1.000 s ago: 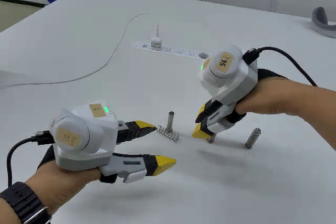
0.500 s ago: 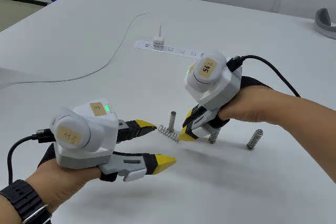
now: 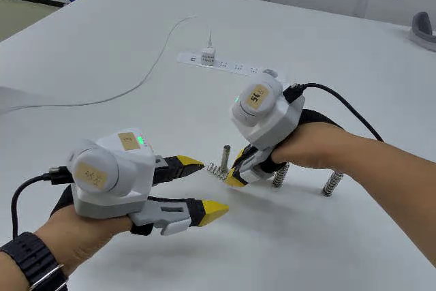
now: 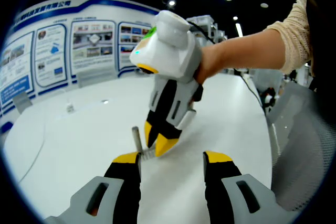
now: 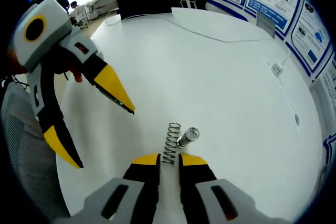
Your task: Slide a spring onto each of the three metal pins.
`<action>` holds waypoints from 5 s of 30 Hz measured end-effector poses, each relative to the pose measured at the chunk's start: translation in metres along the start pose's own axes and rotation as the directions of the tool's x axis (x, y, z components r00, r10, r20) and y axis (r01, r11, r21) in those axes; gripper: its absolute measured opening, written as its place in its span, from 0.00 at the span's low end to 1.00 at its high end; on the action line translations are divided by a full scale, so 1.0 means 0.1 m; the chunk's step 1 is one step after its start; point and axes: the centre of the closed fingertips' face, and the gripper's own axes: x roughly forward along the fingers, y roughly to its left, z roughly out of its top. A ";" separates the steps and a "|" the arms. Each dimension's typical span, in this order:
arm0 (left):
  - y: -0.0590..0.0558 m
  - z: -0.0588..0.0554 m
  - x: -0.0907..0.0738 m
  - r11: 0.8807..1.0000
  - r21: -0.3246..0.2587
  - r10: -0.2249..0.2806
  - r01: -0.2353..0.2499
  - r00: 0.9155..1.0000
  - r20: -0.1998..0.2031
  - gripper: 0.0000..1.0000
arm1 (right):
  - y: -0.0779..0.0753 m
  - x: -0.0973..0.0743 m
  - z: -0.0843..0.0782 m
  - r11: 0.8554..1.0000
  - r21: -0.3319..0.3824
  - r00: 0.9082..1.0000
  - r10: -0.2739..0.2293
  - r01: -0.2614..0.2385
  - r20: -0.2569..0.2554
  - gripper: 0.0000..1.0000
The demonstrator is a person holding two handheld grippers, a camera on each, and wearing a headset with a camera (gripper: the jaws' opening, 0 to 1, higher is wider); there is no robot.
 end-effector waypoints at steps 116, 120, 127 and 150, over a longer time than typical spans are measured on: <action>-0.45 0.08 0.15 0.978 0.133 -0.158 0.158 0.987 -0.014 0.11 | 0.82 -0.93 0.19 0.895 -0.426 0.990 0.143 -0.129 0.002 0.15; -0.45 0.09 0.14 0.978 0.135 -0.159 0.159 0.987 -0.012 0.11 | 0.77 -0.90 0.11 0.903 -0.409 0.990 0.138 -0.132 -0.015 0.16; -0.45 0.11 0.14 0.978 0.138 -0.155 0.154 0.988 -0.007 0.11 | 0.75 -0.87 0.04 0.910 -0.392 0.990 0.135 -0.137 -0.034 0.14; -0.46 0.14 0.16 0.979 0.135 -0.151 0.150 0.989 -0.003 0.11 | 0.87 -0.91 0.23 0.895 -0.425 0.989 0.150 -0.138 -0.006 0.13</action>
